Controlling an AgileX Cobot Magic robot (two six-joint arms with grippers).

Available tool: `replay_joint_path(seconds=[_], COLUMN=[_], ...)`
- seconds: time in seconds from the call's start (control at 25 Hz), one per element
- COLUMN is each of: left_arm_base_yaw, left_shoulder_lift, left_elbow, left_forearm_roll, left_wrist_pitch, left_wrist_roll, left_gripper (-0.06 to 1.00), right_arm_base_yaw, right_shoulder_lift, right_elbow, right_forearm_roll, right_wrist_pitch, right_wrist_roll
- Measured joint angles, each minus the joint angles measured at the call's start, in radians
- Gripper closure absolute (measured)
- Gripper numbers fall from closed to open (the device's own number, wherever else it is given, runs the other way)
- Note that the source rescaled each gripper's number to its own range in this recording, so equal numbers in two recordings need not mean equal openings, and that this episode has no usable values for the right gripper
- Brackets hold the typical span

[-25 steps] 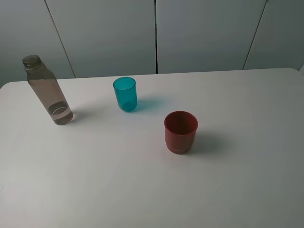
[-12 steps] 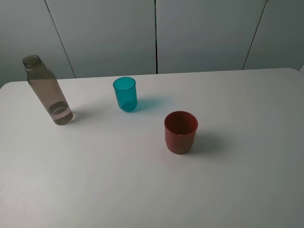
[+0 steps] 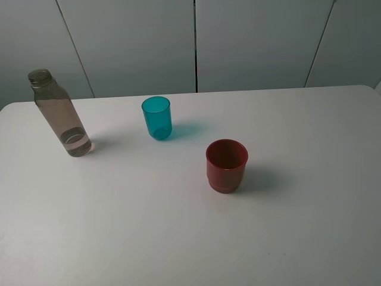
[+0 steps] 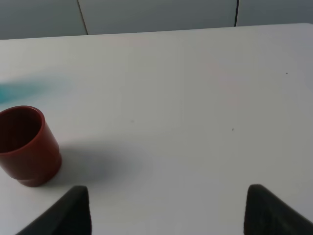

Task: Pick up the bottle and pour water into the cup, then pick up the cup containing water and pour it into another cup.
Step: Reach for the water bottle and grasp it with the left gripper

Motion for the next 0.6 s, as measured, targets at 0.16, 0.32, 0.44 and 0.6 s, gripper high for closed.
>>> replay_joint_path(seconds=[0.16, 0.32, 0.44, 0.6], left_arm_base_yaw=[0.0, 0.0, 0.0, 0.0], left_shoulder_lift=[0.093, 0.203, 0.289, 0.408], left_elbow=[0.0, 0.0, 0.0, 0.0], left_forearm_roll=[0.004, 0.014, 0.015, 0.016], left_wrist_pitch=[-0.096, -0.22, -0.325, -0.466], left_wrist_roll=[0.0, 0.0, 0.0, 0.008], left_gripper=[-0.05, -0.05, -0.05, -0.05], right_arm_base_yaw=[0.0, 0.0, 0.0, 0.0], right_shoulder_lift=[0.0, 0.0, 0.0, 0.0], right_elbow=[0.0, 0.0, 0.0, 0.0], right_forearm_roll=[0.0, 0.0, 0.0, 0.0], right_wrist_pitch=[0.0, 0.0, 0.0, 0.0], right_wrist_roll=[0.0, -0.006, -0.006, -0.006])
